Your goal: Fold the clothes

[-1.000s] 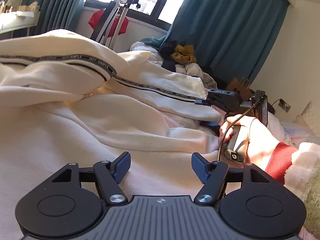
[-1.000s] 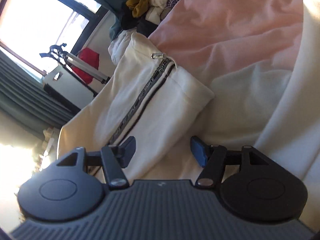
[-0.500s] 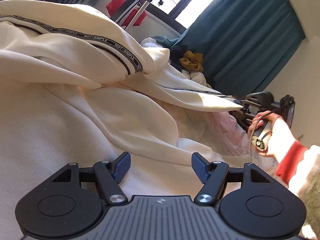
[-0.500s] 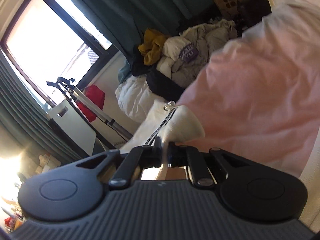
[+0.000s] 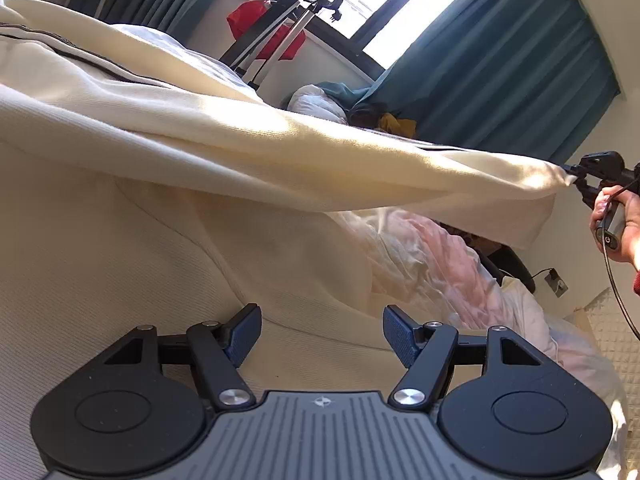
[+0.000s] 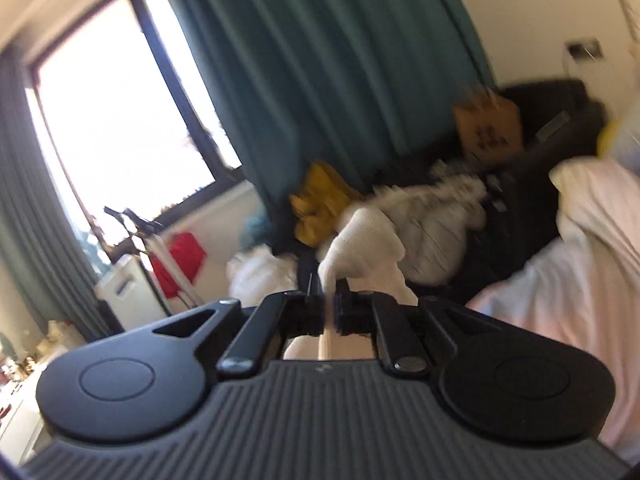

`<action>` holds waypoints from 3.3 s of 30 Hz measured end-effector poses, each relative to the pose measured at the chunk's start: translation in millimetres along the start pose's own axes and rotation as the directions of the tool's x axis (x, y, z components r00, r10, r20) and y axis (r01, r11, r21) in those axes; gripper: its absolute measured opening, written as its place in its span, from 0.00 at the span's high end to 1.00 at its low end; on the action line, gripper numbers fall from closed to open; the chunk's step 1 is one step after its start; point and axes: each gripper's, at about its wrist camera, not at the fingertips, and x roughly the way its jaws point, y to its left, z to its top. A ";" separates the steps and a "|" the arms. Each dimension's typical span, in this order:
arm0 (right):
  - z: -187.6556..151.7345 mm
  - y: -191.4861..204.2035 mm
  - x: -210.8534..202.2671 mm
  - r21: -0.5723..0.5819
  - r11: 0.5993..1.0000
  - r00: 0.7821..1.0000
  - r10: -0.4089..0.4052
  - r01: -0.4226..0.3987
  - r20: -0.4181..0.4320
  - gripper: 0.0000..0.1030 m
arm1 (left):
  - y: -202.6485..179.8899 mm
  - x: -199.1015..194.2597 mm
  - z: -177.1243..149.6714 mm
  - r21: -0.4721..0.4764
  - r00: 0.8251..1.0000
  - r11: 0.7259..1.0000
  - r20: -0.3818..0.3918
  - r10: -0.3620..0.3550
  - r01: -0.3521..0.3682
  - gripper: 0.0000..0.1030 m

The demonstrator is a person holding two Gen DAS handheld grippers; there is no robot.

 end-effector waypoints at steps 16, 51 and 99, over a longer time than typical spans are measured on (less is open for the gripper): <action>-179.4 -195.7 -15.1 0.174 0.942 0.935 -0.235 0.286 -0.267 0.92 | -0.6 0.0 -2.2 0.039 0.999 0.999 -0.002 0.037 -0.037 0.32; -221.2 -20.6 -238.7 -0.235 0.966 0.945 0.030 -0.112 -0.325 0.53 | -79.5 -67.1 -33.1 0.384 0.987 0.910 0.023 0.161 -0.158 0.26; -216.8 -237.6 -181.4 0.500 0.727 0.864 -0.262 0.470 -0.431 0.53 | 158.2 -252.9 24.3 -0.684 0.896 0.693 0.131 0.423 -0.227 0.50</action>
